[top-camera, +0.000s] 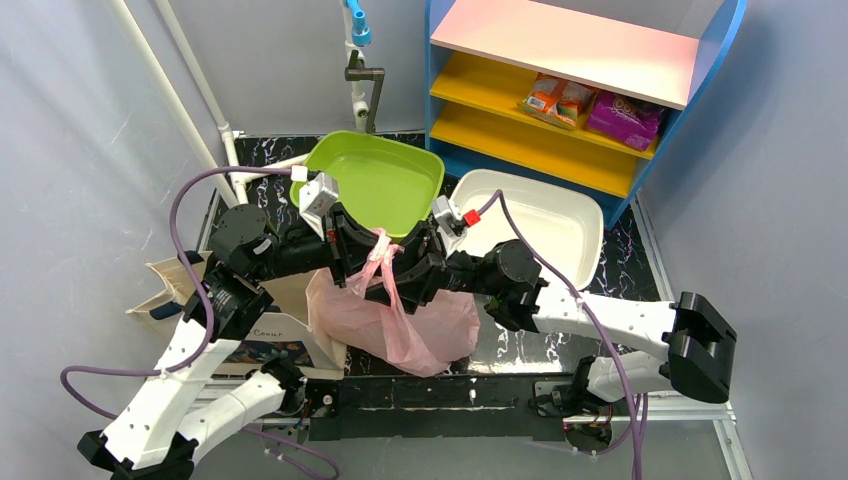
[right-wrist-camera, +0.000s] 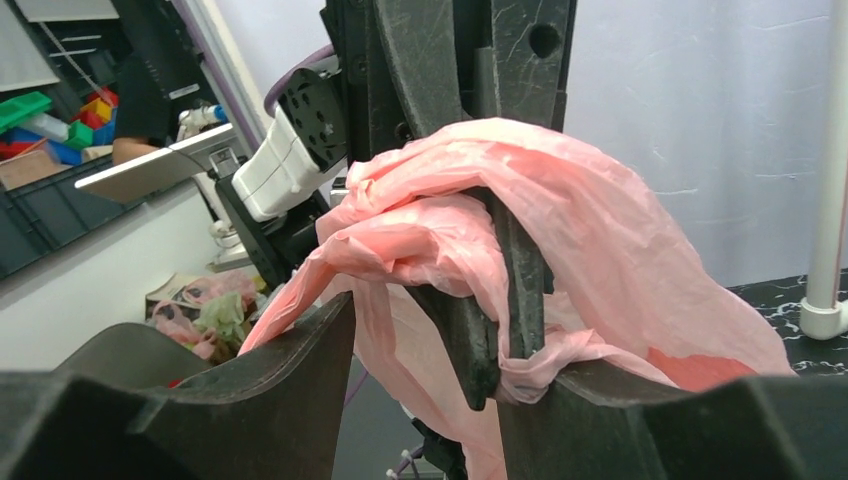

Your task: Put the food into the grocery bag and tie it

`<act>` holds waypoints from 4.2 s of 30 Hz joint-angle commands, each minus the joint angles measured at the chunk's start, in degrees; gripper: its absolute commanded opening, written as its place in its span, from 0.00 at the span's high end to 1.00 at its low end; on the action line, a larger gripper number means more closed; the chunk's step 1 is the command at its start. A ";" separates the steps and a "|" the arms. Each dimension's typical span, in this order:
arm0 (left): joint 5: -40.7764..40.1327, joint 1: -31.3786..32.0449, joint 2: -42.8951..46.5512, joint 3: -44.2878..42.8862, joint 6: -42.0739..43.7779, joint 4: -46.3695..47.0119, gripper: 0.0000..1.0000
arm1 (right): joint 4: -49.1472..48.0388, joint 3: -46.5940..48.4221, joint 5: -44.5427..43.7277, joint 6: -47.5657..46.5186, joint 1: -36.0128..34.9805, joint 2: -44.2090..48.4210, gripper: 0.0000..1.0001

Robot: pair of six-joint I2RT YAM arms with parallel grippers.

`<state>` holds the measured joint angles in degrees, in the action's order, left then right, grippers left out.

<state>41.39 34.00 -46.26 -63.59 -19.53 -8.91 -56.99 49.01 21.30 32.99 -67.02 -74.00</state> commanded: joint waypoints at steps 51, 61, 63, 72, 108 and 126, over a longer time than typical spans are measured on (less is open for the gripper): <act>-8.52 -0.25 -5.17 -7.99 5.89 -2.36 1.00 | 14.35 12.27 -31.66 -9.70 -6.10 5.92 0.77; -6.15 -0.25 -4.79 -7.63 5.33 -1.62 1.00 | 21.96 14.18 -35.45 -6.33 -6.16 5.99 0.99; -6.29 -0.25 -4.56 -7.26 5.20 -1.82 1.00 | 24.92 14.05 -35.55 -5.09 -6.11 7.08 0.99; -7.21 -0.23 -1.29 -3.09 6.10 -7.02 1.00 | 41.48 9.74 -37.18 -1.19 -6.10 14.77 0.99; 1.40 -0.25 1.73 4.51 5.45 -10.20 1.00 | 77.95 22.25 -72.72 7.47 -4.97 12.09 0.99; 8.45 -0.25 3.65 2.23 11.85 -18.76 1.00 | 91.94 22.01 -63.90 18.14 18.49 0.14 0.99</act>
<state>45.10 33.50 -46.48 -59.51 -10.22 -21.93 33.10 71.79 -41.25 50.48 -54.22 -70.54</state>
